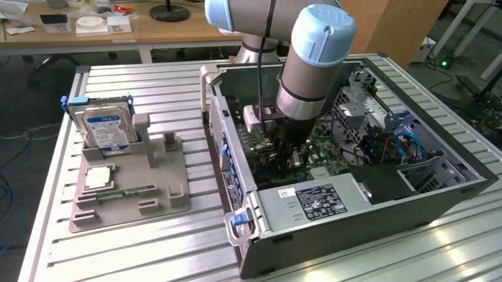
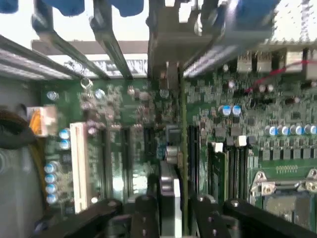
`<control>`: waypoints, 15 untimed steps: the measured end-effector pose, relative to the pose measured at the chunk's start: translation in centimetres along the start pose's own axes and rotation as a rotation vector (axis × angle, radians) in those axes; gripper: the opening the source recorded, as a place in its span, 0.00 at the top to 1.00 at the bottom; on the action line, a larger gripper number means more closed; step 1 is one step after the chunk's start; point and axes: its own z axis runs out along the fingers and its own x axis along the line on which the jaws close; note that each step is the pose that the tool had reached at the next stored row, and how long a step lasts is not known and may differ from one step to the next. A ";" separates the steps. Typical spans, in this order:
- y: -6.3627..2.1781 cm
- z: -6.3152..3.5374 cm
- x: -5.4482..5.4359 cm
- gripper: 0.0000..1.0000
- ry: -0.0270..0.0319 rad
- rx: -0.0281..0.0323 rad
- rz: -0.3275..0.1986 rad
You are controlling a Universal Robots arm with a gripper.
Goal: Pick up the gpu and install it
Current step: 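Insert the gpu into the slot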
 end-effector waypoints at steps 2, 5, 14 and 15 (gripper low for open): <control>0.00 -0.45 0.0 0.65 0.0026 -0.0001 0.000; 0.00 -1.49 -0.1 0.65 0.0026 0.0017 0.000; -0.01 -5.18 -0.5 0.65 0.0022 0.0068 -0.001; -0.01 -5.56 -0.5 0.65 0.0022 0.0074 -0.001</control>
